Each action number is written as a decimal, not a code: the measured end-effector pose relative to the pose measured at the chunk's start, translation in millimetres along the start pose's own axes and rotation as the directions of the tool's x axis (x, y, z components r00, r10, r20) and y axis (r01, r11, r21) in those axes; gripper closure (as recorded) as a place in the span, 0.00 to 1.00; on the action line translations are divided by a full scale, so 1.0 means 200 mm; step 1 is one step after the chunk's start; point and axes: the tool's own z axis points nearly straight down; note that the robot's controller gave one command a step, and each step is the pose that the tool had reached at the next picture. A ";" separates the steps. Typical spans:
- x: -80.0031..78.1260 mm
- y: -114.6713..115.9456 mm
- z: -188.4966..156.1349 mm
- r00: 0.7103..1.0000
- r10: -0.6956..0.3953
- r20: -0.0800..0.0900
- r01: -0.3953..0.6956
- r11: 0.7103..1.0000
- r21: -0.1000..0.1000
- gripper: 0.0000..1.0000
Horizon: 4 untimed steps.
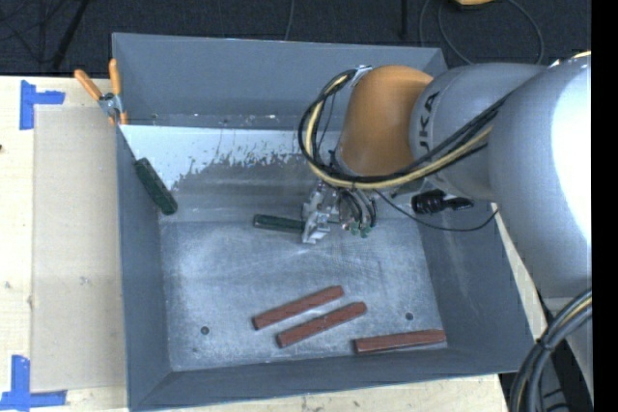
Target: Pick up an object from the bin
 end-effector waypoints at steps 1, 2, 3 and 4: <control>0.00 0.00 0.00 1.000 -0.002 0.000 0.002 1.000 0.000 1.00; -0.01 0.00 -0.03 0.999 -0.004 -0.033 0.005 1.000 0.005 1.00; -0.02 0.01 -0.31 0.999 -0.007 -0.032 0.007 1.000 0.003 1.00; -0.01 0.01 -0.25 0.999 -0.010 -0.039 0.010 1.000 0.005 1.00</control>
Offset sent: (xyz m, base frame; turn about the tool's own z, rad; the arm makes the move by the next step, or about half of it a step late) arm 0.0001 0.0002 0.0040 -0.0001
